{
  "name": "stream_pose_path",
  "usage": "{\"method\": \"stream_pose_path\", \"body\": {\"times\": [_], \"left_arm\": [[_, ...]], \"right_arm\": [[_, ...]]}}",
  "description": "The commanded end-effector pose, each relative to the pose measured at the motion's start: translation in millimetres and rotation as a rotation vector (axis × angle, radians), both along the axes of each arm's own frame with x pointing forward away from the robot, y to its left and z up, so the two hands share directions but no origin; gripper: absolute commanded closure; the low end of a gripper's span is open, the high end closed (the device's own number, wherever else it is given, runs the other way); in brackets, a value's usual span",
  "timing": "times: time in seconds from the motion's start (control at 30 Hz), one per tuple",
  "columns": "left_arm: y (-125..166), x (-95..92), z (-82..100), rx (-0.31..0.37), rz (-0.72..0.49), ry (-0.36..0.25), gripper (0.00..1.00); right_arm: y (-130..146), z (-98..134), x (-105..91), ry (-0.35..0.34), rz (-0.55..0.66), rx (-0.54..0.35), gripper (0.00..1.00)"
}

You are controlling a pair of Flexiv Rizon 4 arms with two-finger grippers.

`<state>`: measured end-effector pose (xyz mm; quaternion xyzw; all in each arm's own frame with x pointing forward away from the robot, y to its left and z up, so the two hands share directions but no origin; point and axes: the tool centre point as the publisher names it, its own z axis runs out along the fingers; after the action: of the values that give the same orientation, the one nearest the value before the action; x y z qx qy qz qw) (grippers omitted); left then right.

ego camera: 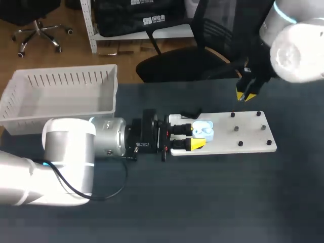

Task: Pick up each earbud case from the left stands, insert the matching earbuds, close the lid, and place the case in the box.

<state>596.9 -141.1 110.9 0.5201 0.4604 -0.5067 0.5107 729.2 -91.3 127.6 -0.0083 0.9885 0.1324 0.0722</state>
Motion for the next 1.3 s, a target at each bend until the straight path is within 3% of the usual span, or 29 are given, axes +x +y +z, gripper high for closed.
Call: {"method": "stream_pose_path", "body": {"times": [0.03,0.2,0.4,0.9,1.0,1.3], "left_arm": [[0.0,-1.8,-0.9,-0.004,0.007,-0.004,1.0],[0.0,-1.8,-0.9,-0.004,0.007,-0.004,1.0],[0.0,-1.8,-0.9,-0.004,0.007,-0.004,1.0],[0.0,-1.8,-0.9,-0.004,0.007,-0.004,1.0],[0.0,-1.8,-0.9,-0.004,0.007,-0.004,1.0],[0.0,-1.8,-0.9,-0.004,0.007,-0.004,1.0]], "right_arm": [[-7.3,61.6,-51.8,-0.046,0.041,-0.002,1.0],[8.1,99.3,-97.5,-0.04,0.165,-0.04,1.0],[25.5,105.1,-139.7,-0.035,0.293,-0.117,1.0],[25.5,105.1,-139.7,-0.035,0.293,-0.117,1.0],[39.3,104.6,-141.7,-0.049,0.349,-0.165,1.0],[79.9,99.8,-145.2,-0.054,0.467,-0.16,1.0]]}}
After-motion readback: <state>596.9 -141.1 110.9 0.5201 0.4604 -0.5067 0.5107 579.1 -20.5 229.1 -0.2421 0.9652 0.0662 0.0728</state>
